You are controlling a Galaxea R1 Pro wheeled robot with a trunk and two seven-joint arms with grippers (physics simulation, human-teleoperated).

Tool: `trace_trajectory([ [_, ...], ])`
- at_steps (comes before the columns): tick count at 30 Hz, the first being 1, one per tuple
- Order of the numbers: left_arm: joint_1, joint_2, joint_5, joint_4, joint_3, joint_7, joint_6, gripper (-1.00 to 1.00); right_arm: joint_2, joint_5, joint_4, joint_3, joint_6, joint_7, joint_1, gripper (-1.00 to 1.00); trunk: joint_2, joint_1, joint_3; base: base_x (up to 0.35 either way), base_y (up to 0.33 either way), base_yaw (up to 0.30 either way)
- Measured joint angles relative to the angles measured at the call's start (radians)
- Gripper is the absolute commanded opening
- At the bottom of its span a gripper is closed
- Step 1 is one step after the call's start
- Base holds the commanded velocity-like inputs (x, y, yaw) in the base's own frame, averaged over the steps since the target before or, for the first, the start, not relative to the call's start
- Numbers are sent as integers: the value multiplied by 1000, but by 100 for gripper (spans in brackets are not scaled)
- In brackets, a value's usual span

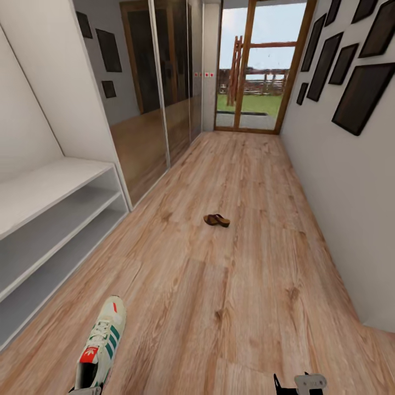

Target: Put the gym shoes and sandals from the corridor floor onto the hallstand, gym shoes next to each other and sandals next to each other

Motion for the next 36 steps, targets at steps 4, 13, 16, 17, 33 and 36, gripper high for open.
trace_trajectory([
  [4, 0, 0, 0, 0, 0, 0, 0, -100, 0, 0, 0, 0, 0, 0, 0, 100, 0, 0, 0, 339, 0, 0],
  [13, 0, 0, 1, 0, 1, 3, 0, -100, 0, 0, 0, 0, 0, 0, 0, 100, 0, 0, 0, 339, 0, 0],
  [16, 0, 0, 2, 1, 1, 21, 0, -100, 0, 0, 0, -1, 0, 0, 0, 100, 0, 0, 0, 339, 0, 0],
  [17, 0, -1, 2, 1, 2, 36, 1, -100, 0, 0, 0, 0, 0, 0, 0, 100, 0, 0, 0, 339, 0, 0],
  [33, 19, -13, -7, -15, 1, 101, -26, -100, 28, -1, 12, -3, -3, 0, 0, 100, 0, 1, 0, 212, 0, 0],
  [36, 7, -14, -17, 2, -4, 105, -20, -100, 36, -1, 12, -3, -3, 0, 0, 100, 0, 1, 0, 0, 0, 0],
])
